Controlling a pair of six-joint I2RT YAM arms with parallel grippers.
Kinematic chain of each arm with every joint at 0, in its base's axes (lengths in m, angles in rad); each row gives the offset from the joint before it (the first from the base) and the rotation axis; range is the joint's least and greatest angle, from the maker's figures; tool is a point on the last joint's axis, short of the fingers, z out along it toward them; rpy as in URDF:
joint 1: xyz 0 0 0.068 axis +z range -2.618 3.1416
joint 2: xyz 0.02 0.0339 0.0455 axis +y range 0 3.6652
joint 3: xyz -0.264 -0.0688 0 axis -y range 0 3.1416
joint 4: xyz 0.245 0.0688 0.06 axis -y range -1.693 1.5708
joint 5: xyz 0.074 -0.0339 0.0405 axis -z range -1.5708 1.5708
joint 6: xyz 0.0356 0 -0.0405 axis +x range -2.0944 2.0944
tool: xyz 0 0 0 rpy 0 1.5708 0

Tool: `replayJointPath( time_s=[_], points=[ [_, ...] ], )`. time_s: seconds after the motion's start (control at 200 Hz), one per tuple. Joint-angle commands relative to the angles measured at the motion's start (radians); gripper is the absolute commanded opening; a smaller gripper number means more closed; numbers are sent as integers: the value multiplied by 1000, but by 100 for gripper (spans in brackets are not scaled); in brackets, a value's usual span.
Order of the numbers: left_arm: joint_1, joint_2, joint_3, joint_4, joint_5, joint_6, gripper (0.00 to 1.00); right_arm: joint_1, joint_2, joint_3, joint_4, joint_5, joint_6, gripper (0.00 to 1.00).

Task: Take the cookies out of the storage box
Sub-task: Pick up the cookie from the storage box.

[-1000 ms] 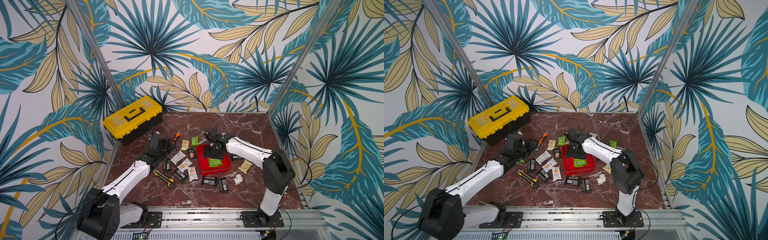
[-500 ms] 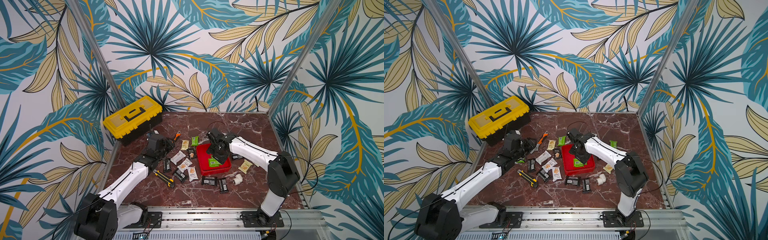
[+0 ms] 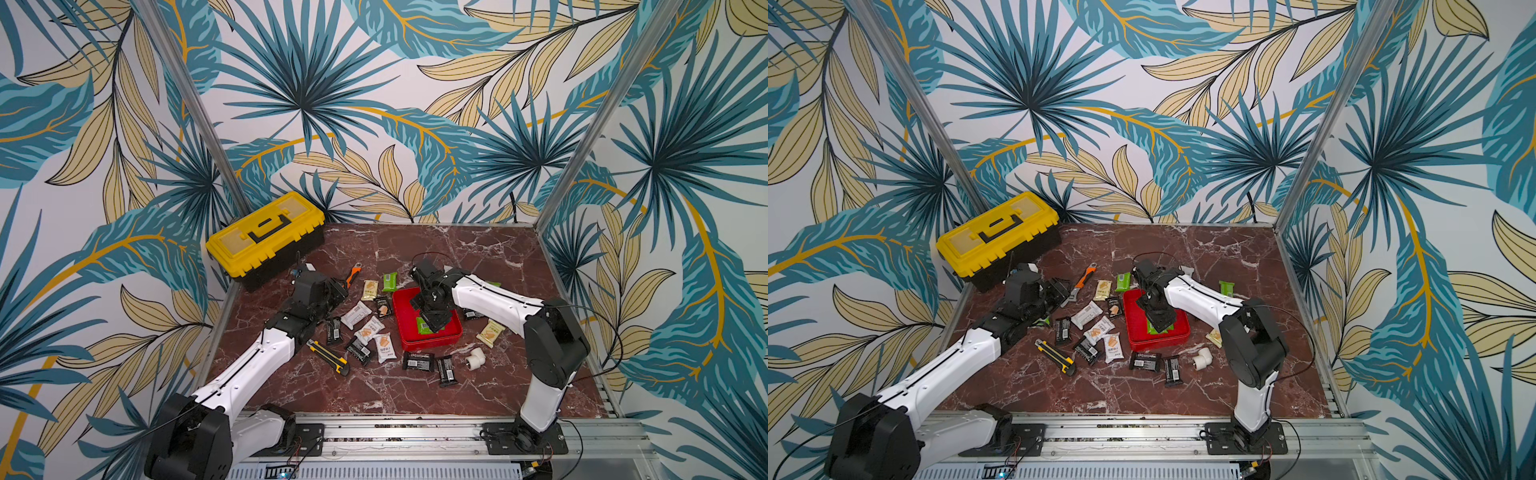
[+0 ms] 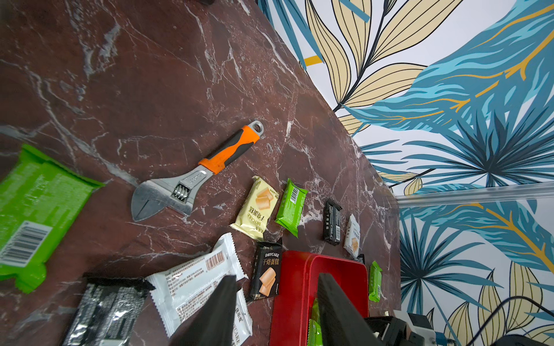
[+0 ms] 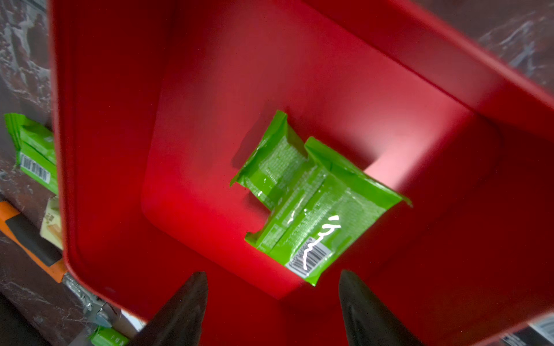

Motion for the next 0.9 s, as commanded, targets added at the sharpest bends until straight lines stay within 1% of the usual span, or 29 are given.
replayJointPath(
  time_s=[0.0,0.28,0.726,0.791,0.896],
  points=[
    [5,-20,-19,-4,-18,11,49,3,17,-21,2,-7,41,74],
    [4,-26,-25,-1,-23,4,49,2,-11,-90,2,10,70,74],
    [4,-29,-20,-5,-22,9,49,-19,37,-73,9,69,40,74],
    [5,-28,-21,-6,-22,10,49,-21,44,-67,13,70,35,73],
    [4,-29,-20,-6,-23,12,49,-21,53,-63,16,68,32,69]
  ],
)
